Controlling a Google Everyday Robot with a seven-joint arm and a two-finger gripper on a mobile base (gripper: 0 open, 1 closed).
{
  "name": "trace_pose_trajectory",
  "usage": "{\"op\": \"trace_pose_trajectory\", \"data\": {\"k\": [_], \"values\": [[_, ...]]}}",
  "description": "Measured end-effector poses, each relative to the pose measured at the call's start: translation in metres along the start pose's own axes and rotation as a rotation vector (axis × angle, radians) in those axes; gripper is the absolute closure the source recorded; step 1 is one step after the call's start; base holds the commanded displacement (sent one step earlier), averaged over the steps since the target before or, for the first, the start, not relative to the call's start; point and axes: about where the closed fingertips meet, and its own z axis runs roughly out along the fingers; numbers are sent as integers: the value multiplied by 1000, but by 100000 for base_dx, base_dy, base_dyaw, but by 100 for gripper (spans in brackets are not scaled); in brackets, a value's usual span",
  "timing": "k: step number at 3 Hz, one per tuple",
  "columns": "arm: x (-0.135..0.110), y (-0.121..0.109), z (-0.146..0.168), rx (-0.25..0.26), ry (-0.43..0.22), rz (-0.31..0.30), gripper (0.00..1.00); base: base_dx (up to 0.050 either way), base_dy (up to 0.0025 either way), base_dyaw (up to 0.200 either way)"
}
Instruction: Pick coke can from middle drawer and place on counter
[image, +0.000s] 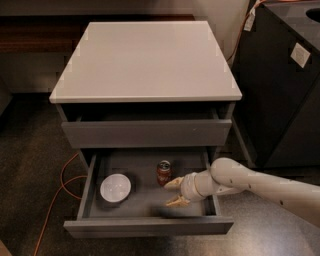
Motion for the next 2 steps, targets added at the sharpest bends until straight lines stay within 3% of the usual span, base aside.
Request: {"op": "trace_pose_trajectory", "data": {"k": [1, 2], "values": [[3, -19, -15, 48, 12, 26, 0, 0, 0, 0], [10, -40, -22, 80, 22, 66, 0, 0, 0, 0]]}}
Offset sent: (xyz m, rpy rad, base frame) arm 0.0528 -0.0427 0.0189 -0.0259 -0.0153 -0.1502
